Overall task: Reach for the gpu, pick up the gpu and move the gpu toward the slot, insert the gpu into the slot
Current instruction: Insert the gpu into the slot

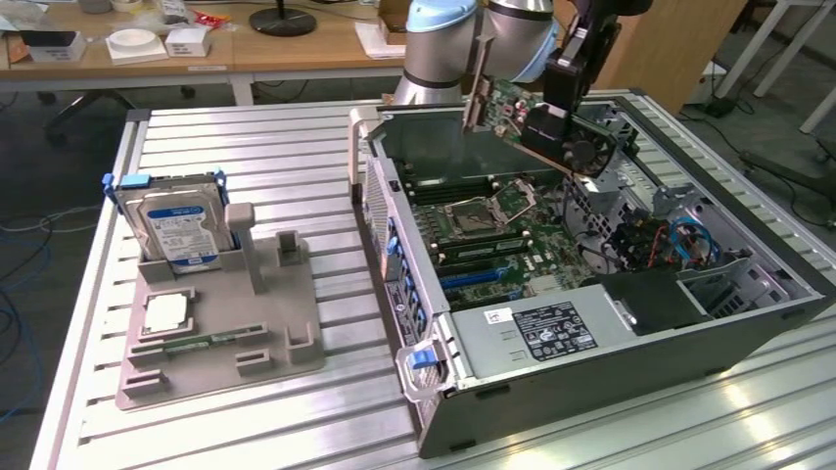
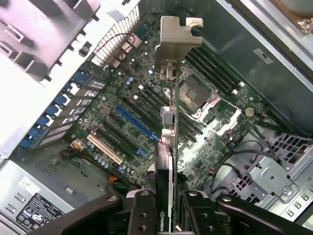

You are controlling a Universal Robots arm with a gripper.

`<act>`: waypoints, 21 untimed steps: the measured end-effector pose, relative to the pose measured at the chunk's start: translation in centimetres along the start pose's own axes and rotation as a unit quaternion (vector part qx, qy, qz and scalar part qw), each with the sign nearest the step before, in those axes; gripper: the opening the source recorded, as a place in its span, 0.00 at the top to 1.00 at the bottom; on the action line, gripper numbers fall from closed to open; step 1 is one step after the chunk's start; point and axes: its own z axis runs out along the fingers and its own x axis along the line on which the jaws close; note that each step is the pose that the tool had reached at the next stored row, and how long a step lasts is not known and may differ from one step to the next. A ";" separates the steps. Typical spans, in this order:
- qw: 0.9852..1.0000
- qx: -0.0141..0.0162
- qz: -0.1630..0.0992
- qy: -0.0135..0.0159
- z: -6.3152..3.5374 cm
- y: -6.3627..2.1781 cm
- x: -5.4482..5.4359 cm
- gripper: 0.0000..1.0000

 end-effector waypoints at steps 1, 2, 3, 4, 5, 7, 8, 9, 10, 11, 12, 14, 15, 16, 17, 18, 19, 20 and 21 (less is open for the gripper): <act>1.000 0.000 -0.004 0.000 0.00 0.00 0.0 0.74; 1.000 0.000 -0.008 0.000 0.00 0.00 0.0 0.74; 1.000 0.000 -0.012 0.000 0.00 0.00 0.0 0.74; 1.000 0.000 -0.017 0.000 0.00 -0.01 0.0 0.74; 1.000 0.000 -0.021 -0.001 0.01 -0.01 0.0 0.74; 1.000 0.000 -0.030 -0.001 0.01 -0.02 0.0 0.74; 0.999 -0.001 -0.034 -0.001 0.01 -0.02 0.0 0.74; 0.999 -0.001 -0.039 -0.001 0.01 -0.02 0.0 0.74; 0.999 -0.001 -0.043 -0.001 0.02 -0.03 0.0 0.74; 0.999 -0.001 -0.048 -0.001 0.02 -0.03 0.0 0.74; 0.999 -0.001 -0.052 -0.001 0.02 -0.03 0.0 0.74; 0.998 -0.001 -0.061 -0.001 0.02 -0.04 0.0 0.74; 0.998 -0.001 -0.066 -0.002 0.02 -0.05 0.0 0.74; 0.997 -0.001 -0.071 -0.002 0.03 -0.05 0.0 0.74; 0.997 -0.001 -0.076 -0.002 0.03 -0.06 0.1 0.74; 0.997 -0.001 -0.081 -0.002 0.03 -0.06 0.1 0.74; 0.996 -0.001 -0.086 -0.002 0.03 -0.07 0.1 0.74; 0.996 -0.001 -0.091 -0.002 0.03 -0.08 0.1 0.74; 0.995 -0.002 -0.096 -0.002 0.03 -0.08 0.1 0.74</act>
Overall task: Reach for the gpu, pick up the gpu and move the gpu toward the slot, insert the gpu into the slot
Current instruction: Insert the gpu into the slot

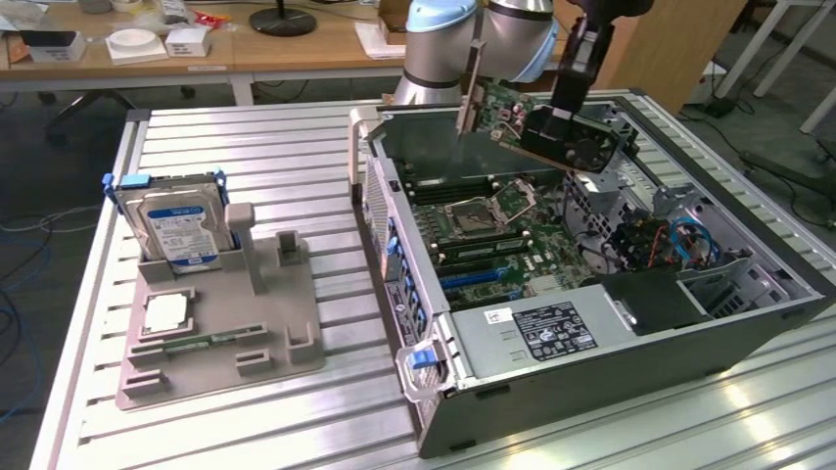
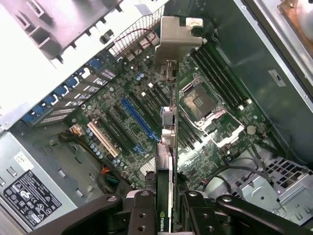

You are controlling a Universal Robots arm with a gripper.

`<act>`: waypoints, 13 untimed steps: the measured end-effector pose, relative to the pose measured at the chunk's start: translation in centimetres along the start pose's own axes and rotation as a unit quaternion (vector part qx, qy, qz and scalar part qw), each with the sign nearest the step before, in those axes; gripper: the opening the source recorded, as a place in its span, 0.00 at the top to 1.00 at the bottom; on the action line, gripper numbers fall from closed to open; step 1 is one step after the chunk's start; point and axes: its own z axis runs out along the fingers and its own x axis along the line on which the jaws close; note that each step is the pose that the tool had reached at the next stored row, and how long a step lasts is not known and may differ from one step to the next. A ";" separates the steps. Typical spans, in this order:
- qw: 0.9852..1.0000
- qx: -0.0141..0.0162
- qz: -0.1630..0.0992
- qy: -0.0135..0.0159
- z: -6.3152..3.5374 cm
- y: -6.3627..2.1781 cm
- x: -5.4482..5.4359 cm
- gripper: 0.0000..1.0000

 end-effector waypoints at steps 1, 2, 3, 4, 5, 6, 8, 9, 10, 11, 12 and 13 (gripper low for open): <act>1.000 0.000 -0.005 0.000 0.00 0.00 0.0 0.74; 1.000 0.000 -0.010 0.000 0.00 -0.01 0.0 0.74; 1.000 0.000 -0.014 0.000 0.00 -0.01 0.0 0.74; 1.000 0.000 -0.019 0.000 0.01 -0.02 0.0 0.74; 1.000 0.000 -0.024 -0.001 0.00 -0.02 0.0 0.74; 1.000 0.000 -0.029 -0.001 0.01 -0.02 0.0 0.74; 0.999 -0.001 -0.039 -0.001 0.01 -0.03 0.0 0.74; 0.999 -0.001 -0.044 -0.001 0.01 -0.03 0.0 0.74; 0.999 -0.001 -0.049 -0.001 0.01 -0.04 0.0 0.74; 0.999 -0.001 -0.053 -0.001 0.01 -0.04 0.1 0.74; 0.998 -0.001 -0.058 -0.001 0.02 -0.04 0.1 0.74; 0.998 -0.001 -0.063 -0.002 0.02 -0.05 0.1 0.74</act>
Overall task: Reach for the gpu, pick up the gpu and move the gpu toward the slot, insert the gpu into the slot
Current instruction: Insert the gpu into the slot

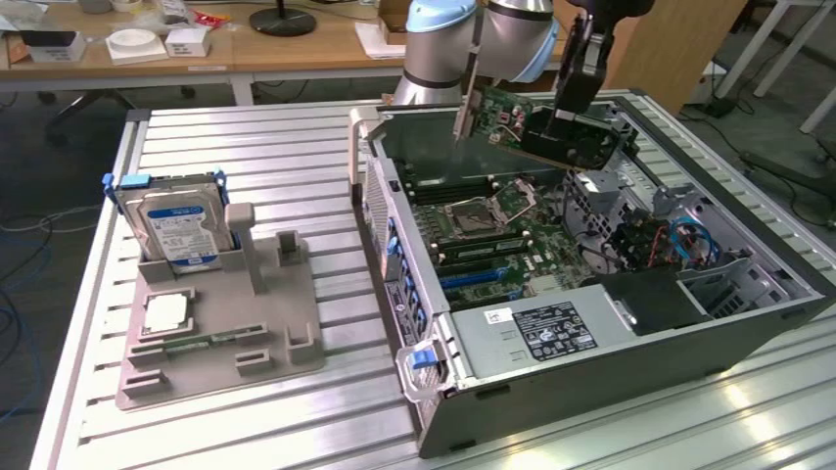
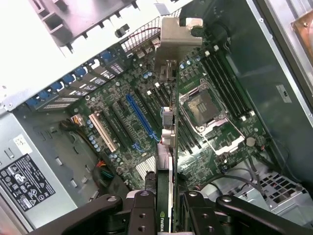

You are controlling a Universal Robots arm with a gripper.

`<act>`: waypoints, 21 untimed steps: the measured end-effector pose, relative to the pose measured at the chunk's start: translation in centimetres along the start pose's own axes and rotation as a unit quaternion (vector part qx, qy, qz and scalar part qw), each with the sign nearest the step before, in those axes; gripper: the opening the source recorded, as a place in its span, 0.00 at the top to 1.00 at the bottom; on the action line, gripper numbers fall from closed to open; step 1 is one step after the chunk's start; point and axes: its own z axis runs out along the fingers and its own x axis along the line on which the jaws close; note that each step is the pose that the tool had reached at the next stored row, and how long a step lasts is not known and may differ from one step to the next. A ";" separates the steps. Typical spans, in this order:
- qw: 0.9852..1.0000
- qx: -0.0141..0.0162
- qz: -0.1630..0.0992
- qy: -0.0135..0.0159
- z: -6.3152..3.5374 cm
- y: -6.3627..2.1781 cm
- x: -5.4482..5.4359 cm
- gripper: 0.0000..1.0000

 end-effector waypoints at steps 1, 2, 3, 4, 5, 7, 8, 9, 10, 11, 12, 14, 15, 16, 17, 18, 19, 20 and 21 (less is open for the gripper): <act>1.000 0.000 -0.005 0.000 0.00 0.00 0.0 0.74; 1.000 0.000 -0.009 0.000 0.00 -0.01 0.0 0.74; 1.000 0.000 -0.014 0.000 0.00 -0.01 0.0 0.74; 1.000 0.000 -0.019 0.000 0.00 -0.01 0.0 0.74; 1.000 0.000 -0.024 -0.001 0.00 -0.01 0.0 0.74; 0.999 -0.001 -0.033 -0.001 0.00 -0.02 0.0 0.74; 0.999 -0.001 -0.038 -0.001 0.01 -0.02 0.0 0.74; 0.999 -0.001 -0.043 -0.001 0.01 -0.02 0.0 0.74; 0.999 -0.001 -0.048 -0.001 0.01 -0.02 0.0 0.74; 0.999 -0.001 -0.053 -0.001 0.01 -0.03 0.0 0.74; 0.998 -0.001 -0.057 -0.001 0.01 -0.03 0.0 0.74; 0.998 -0.001 -0.067 -0.002 0.01 -0.03 0.1 0.74; 0.997 -0.001 -0.072 -0.002 0.01 -0.04 0.1 0.74; 0.997 -0.001 -0.078 -0.002 0.01 -0.04 0.1 0.74; 0.997 -0.001 -0.083 -0.002 0.01 -0.04 0.1 0.74; 0.996 -0.001 -0.088 -0.002 0.02 -0.05 0.1 0.74; 0.996 -0.002 -0.093 -0.002 0.02 -0.05 0.1 0.74; 0.995 -0.002 -0.099 -0.002 0.02 -0.05 0.1 0.74; 0.995 -0.002 -0.104 -0.002 0.02 -0.06 0.1 0.74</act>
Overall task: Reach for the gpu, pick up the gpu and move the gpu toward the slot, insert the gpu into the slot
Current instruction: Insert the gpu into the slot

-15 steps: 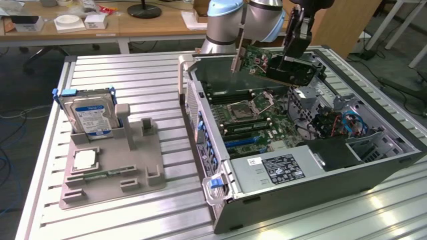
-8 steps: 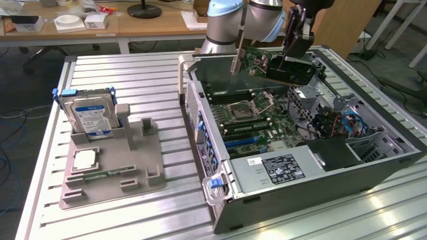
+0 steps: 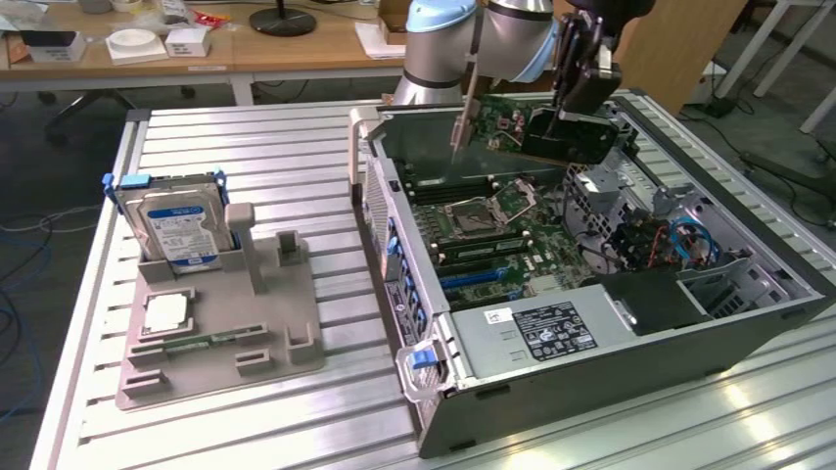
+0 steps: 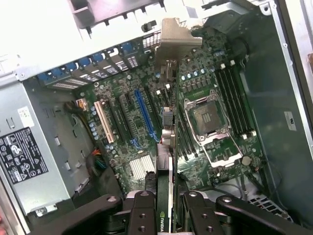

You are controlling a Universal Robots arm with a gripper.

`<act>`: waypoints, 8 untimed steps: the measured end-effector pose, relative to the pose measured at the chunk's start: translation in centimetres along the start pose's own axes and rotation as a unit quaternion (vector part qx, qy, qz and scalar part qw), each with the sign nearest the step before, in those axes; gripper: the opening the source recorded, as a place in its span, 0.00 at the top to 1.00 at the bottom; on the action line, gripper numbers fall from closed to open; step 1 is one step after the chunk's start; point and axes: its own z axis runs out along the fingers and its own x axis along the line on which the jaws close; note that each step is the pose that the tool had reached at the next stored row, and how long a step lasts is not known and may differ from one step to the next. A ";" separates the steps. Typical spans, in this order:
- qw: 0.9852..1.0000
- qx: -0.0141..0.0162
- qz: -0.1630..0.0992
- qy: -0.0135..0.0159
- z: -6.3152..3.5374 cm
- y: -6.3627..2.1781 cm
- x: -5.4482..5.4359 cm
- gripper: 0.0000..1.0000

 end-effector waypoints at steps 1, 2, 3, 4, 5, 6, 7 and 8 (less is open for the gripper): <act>1.000 0.000 -0.006 0.000 0.00 0.00 0.0 0.74; 1.000 0.000 -0.011 0.000 0.00 0.00 0.0 0.74; 1.000 0.000 -0.017 0.000 0.00 -0.01 0.0 0.74; 1.000 0.000 -0.022 -0.001 0.01 -0.01 0.0 0.74; 1.000 0.000 -0.028 -0.001 0.01 -0.01 0.0 0.74; 0.999 -0.001 -0.033 -0.001 0.01 -0.01 0.0 0.74; 0.999 -0.001 -0.038 -0.001 0.01 -0.01 0.0 0.74; 0.999 -0.001 -0.044 -0.001 0.01 -0.01 0.0 0.74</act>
